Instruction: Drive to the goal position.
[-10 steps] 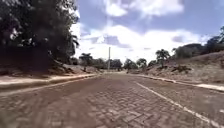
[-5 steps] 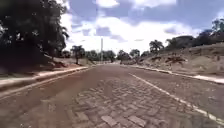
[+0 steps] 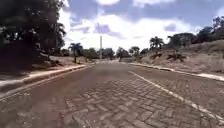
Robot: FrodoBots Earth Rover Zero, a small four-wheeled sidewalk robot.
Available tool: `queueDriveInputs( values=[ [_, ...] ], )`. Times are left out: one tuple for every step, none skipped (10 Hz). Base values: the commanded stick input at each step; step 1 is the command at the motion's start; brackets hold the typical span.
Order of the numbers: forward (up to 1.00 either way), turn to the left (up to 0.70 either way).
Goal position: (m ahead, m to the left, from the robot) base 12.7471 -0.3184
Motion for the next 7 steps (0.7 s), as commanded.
queueDriveInputs(
  values=[
    [1.0,0.0],
    [1.0,0.0],
    [1.0,0.0],
    [1.0,0.0],
    [1.0,0.0],
    [1.0,0.0],
    [1.0,0.0]
  ],
)
